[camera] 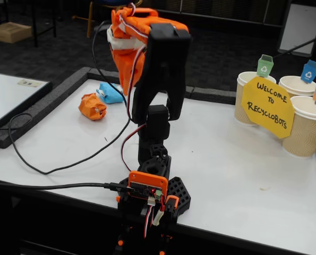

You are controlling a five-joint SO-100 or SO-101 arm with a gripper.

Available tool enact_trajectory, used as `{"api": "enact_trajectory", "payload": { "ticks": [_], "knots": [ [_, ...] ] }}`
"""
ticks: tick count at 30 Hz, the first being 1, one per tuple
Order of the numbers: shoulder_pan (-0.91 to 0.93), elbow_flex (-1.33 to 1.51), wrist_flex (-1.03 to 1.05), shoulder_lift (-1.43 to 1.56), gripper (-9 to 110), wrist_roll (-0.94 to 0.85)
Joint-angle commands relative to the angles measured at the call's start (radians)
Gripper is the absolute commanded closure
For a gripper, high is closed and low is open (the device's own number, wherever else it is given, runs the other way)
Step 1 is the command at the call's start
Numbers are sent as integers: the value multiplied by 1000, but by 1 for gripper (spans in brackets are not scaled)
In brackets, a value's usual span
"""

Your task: Sort rubbish by color.

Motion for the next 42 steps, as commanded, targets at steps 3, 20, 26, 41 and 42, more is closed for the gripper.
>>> {"api": "enact_trajectory", "payload": {
  "ticks": [3,20,26,41,42],
  "knots": [
    [5,-322,-23,-164,98,-18],
    [5,-861,-5,-615,85,-18],
    [23,-945,-20,-733,70,-18],
    [51,-1077,-86,-954,78,-18],
    [51,-1077,-94,-959,80,-18]
  ]
}}
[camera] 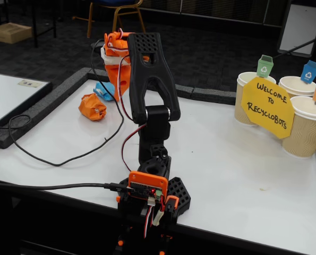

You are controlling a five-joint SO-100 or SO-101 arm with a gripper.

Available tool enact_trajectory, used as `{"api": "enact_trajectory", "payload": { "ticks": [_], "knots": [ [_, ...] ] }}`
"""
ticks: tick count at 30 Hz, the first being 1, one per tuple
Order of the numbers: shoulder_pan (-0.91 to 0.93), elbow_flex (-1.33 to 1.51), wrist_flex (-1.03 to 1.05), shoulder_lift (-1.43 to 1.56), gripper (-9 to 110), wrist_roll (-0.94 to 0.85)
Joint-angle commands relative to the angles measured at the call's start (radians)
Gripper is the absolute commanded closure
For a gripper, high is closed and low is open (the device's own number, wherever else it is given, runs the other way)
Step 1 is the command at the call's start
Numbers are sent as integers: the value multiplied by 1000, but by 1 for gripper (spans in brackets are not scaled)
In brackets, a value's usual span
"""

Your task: Sort rubbish by color.

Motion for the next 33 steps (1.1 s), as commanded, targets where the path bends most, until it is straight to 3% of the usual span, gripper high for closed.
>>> {"api": "enact_trajectory", "payload": {
  "ticks": [1,10,24,33],
  "knots": [
    [28,-81,-37,11,83,-18],
    [32,-121,-35,9,101,-17],
    [63,-227,187,155,101,-17],
    [92,92,227,538,101,-17]
  ]
}}
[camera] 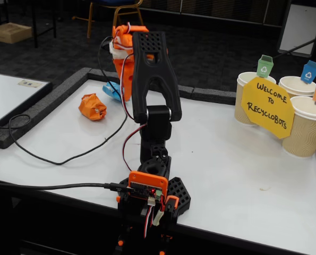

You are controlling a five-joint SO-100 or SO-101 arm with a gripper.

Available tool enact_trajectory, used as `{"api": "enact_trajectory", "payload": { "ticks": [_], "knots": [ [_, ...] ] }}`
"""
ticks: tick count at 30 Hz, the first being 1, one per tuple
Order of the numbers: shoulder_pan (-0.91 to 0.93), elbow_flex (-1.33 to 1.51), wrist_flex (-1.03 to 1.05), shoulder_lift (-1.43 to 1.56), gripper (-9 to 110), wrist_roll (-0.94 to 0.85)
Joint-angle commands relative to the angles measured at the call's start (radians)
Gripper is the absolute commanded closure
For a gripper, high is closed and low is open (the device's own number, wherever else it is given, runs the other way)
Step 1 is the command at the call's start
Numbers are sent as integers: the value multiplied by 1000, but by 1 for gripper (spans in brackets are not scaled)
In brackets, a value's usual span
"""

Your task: Sort rubbish by color.

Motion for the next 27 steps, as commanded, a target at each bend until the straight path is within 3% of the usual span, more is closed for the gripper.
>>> {"api": "enact_trajectory", "payload": {
  "ticks": [1,16,27],
  "knots": [
    [35,112,-2,480,101,-17],
    [14,819,-3,1275,101,-18],
    [-57,919,167,1687,101,-18]
  ]
}}
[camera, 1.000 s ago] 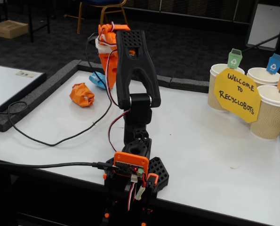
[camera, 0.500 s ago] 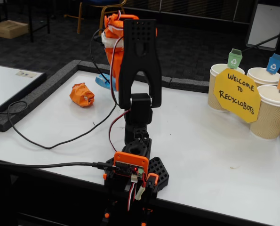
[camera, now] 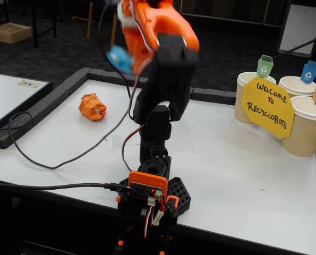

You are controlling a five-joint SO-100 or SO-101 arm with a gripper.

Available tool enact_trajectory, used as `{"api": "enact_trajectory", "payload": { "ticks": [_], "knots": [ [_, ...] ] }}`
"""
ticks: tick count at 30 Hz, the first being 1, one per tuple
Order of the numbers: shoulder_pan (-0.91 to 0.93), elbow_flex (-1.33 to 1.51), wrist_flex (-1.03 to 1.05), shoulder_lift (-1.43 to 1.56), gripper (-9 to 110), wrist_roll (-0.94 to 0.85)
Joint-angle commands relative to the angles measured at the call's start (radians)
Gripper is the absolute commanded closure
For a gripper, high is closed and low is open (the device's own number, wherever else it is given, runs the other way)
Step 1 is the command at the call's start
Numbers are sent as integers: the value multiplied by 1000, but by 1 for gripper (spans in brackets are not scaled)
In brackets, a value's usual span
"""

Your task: Sort rubbish by color.

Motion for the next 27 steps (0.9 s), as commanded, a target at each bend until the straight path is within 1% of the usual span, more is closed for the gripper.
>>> {"api": "enact_trajectory", "payload": {
  "ticks": [1,14,27],
  "knots": [
    [-29,-37,57,281,101,-18],
    [-29,-110,202,509,101,-18],
    [95,-137,218,624,101,-18]
  ]
}}
